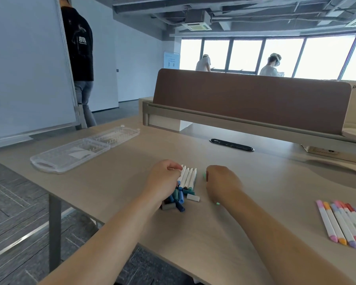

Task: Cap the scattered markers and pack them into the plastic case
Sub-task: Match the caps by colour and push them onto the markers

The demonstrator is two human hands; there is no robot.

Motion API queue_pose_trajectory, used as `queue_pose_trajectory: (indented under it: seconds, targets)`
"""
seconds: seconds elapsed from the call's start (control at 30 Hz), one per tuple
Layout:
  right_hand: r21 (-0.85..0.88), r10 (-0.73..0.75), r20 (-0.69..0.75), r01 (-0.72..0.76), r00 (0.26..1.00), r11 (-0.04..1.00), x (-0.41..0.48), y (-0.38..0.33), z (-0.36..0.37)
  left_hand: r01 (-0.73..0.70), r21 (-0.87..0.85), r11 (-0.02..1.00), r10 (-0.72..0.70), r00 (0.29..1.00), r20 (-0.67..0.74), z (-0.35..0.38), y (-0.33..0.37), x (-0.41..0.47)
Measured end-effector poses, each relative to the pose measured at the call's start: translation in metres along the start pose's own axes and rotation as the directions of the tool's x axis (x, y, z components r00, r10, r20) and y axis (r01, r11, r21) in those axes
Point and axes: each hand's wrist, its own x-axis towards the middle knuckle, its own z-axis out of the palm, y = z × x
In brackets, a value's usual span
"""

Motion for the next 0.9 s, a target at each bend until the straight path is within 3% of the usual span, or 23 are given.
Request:
queue_pose_trajectory:
  seconds: [0.17, 0.33, 0.47, 0.57, 0.73, 0.9]
  targets:
    - [0.202, 0.010, 0.022, -0.014, 1.000, 0.979, 0.020, -0.022, 0.006, -0.009, 0.019, 1.000, 0.009, 1.000, 0.007, -0.006, -0.006, 0.005]
    - [0.142, 0.035, 0.169, -0.060, 0.985, 0.988, 0.031, -0.039, 0.005, -0.106, 0.230, 0.967, 0.092, 0.993, 0.074, -0.016, -0.006, 0.004]
    - [-0.057, 0.060, 0.255, -0.047, 0.965, 0.997, 0.034, -0.051, 0.003, -0.145, 0.494, 0.857, 0.069, 0.983, 0.168, -0.020, -0.004, -0.001]
    - [-0.078, 0.050, 0.261, -0.030, 0.964, 0.996, 0.035, -0.053, 0.002, -0.172, 0.660, 0.731, 0.049, 0.978, 0.200, -0.020, -0.004, -0.004]
    - [0.068, 0.071, 0.260, -0.092, 0.963, 0.993, 0.030, -0.046, -0.002, -0.186, 0.770, 0.611, 0.023, 0.976, 0.217, -0.018, -0.003, -0.008]
    - [0.188, 0.043, 0.221, -0.085, 0.974, 0.979, 0.015, -0.034, -0.012, -0.146, 0.820, 0.553, -0.005, 0.984, 0.179, -0.008, 0.005, -0.013]
